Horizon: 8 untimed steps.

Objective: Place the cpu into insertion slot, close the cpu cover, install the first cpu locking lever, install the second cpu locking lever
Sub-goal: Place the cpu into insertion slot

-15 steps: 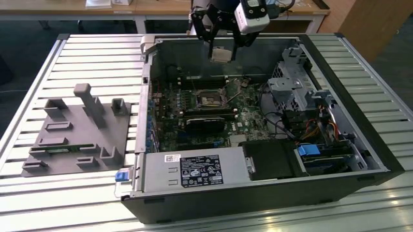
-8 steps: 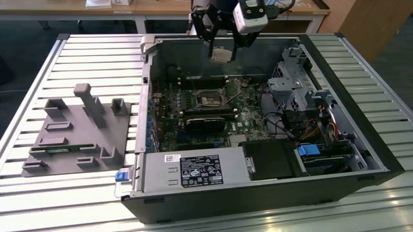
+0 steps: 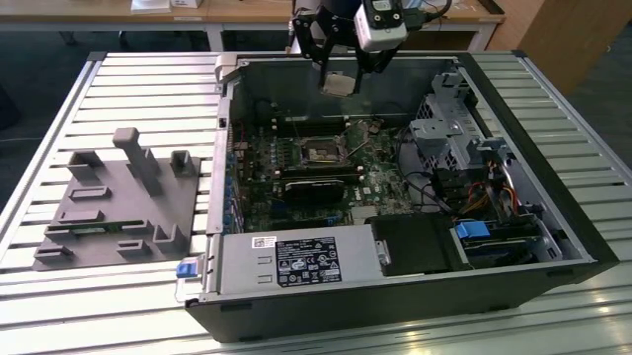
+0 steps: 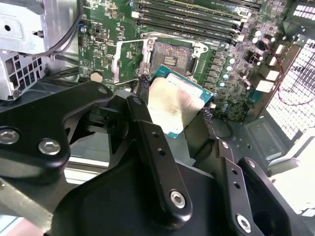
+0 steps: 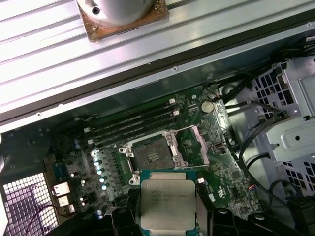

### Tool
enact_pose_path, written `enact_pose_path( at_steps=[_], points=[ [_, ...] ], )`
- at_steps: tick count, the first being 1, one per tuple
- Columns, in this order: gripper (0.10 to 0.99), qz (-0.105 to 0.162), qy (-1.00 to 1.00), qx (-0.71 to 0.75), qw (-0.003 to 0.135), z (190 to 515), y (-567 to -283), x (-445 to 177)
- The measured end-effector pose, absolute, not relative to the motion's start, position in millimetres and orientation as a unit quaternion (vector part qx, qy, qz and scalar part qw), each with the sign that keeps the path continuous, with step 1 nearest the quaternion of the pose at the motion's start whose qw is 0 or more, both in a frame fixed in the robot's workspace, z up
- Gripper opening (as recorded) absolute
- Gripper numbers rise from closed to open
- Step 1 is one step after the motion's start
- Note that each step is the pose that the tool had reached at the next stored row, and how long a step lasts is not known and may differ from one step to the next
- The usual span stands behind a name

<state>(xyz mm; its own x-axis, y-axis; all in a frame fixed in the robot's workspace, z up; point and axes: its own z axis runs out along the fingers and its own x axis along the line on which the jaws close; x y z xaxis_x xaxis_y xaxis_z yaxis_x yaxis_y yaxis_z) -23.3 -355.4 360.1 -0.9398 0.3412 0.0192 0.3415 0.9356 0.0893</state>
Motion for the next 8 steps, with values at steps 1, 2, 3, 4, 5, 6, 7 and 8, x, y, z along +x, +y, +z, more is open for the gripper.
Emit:
enact_pose_path(
  at_steps=[1, 2, 3, 4, 5, 6, 7, 8],
  points=[
    [0.537, -0.046, -0.983, -0.176, 0.002, 360.1, -355.4, -23.4],
    [0.537, -0.046, -0.983, -0.178, 0.002, 360.1, -355.4, -23.5],
    [0.537, -0.046, -0.983, -0.180, 0.001, 360.1, -355.4, -23.6],
    [0.537, -0.046, -0.982, -0.182, 0.001, 360.1, -355.4, -23.8],
    [0.537, -0.046, -0.982, -0.184, 0.001, 360.1, -355.4, -23.9],
    [0.537, -0.046, -0.982, -0.186, 0.001, 360.1, -355.3, -24.0],
    [0.537, -0.046, -0.981, -0.188, 0.001, 360.1, -355.3, -24.2],
    [0.537, -0.046, -0.981, -0.190, 0.001, 360.1, -355.3, -24.4]
  ],
)
